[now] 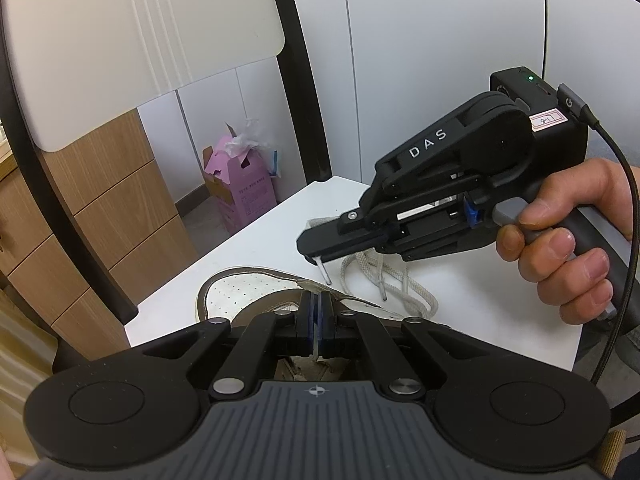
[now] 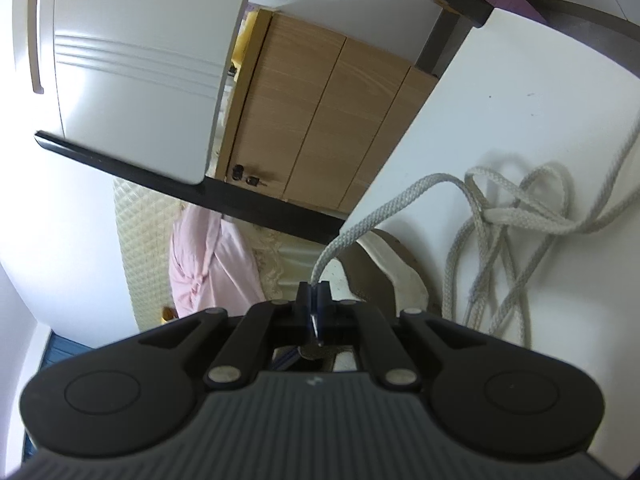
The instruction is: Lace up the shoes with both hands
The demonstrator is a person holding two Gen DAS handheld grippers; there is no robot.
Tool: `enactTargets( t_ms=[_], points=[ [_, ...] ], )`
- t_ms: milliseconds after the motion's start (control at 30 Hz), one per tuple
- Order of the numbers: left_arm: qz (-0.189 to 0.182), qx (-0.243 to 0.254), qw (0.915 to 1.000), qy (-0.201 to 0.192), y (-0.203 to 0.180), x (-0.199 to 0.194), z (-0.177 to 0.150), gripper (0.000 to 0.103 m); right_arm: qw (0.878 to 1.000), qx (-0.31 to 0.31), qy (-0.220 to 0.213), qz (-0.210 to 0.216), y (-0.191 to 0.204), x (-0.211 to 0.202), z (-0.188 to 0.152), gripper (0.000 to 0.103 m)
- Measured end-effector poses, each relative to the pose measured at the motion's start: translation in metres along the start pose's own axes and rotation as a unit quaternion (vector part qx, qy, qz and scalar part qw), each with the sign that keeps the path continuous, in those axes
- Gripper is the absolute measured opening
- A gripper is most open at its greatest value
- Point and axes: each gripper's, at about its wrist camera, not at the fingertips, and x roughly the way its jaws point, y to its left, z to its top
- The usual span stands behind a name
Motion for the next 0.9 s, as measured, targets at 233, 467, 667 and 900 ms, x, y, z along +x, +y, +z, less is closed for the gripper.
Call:
enactTargets(
  t_ms=[233, 467, 667, 900],
  points=[
    [-0.002, -0.004, 1.0000, -0.001, 0.001, 0.000, 0.000, 0.001, 1.000, -0.004, -0.008, 0.009, 0.005, 0.003, 0.000, 0.003],
    [-0.004, -0.006, 1.0000, -0.001, 0.002, -0.001, 0.000, 0.001, 1.000, -0.014, -0.007, 0.002, 0.006, 0.000, -0.002, 0.003],
    [-0.007, -0.008, 0.9999, -0.003, 0.004, -0.001, -0.001, 0.001, 1.000, -0.014, 0.002, -0.009, 0.006, -0.004, -0.007, 0.003],
    [-0.036, -0.073, 0.9965, -0.018, 0.018, -0.008, 0.001, 0.004, 1.000, -0.018, -0.005, 0.000, 0.011, -0.008, -0.002, 0.003]
  ],
)
